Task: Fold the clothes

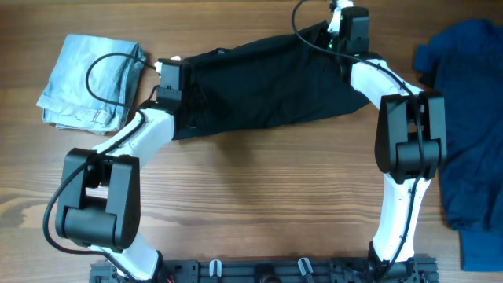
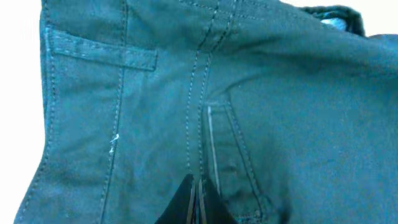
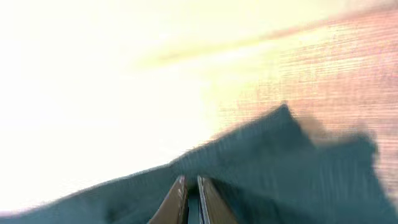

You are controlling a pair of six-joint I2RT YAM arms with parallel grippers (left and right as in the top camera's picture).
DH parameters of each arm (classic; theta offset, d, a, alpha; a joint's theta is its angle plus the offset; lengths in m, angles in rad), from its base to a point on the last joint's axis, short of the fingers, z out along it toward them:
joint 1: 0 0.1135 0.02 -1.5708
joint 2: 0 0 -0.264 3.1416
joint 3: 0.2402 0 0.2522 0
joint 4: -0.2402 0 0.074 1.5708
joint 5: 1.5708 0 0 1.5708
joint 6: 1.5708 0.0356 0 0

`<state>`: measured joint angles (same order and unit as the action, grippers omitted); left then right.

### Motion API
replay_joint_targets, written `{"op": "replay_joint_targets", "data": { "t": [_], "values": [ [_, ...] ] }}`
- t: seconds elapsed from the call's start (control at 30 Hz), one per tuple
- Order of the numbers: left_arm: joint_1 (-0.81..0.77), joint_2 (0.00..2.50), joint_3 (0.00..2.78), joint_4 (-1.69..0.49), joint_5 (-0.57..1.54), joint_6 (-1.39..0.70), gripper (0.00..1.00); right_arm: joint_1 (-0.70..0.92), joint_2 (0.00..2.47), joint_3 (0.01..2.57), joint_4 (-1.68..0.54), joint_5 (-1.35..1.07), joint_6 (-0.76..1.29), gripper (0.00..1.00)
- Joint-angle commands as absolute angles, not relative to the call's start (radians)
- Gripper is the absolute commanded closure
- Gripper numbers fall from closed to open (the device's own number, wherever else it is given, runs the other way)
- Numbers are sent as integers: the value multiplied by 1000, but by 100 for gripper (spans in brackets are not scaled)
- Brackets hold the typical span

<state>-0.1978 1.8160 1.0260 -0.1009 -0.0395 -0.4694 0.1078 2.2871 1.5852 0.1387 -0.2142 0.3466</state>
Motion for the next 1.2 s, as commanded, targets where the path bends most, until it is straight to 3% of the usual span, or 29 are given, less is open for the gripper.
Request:
{"op": "replay_joint_targets", "data": {
  "t": [0.0,0.2,0.37,0.6,0.9,1.1,1.17],
  "values": [
    [-201,1828,1028,-44,-64,-479,96,109,2297,1591,174,-198,421,91],
    [-201,1827,1028,135,-64,-479,96,109,2222,1593,44,-474,222,93],
    [-201,1829,1028,216,-64,-479,96,117,2177,1593,-93,-585,171,95],
    [-201,1839,1028,210,-52,-479,96,193,2222,1593,-65,-522,146,96],
    [-201,1846,1028,148,-42,-479,96,318,2312,1593,72,-92,273,95],
    [-200,1865,1028,139,-42,-479,96,317,2352,1592,157,-88,297,95],
    [-201,1890,1028,146,-41,-479,96,317,2367,1593,202,-83,319,91]
  ]
}}
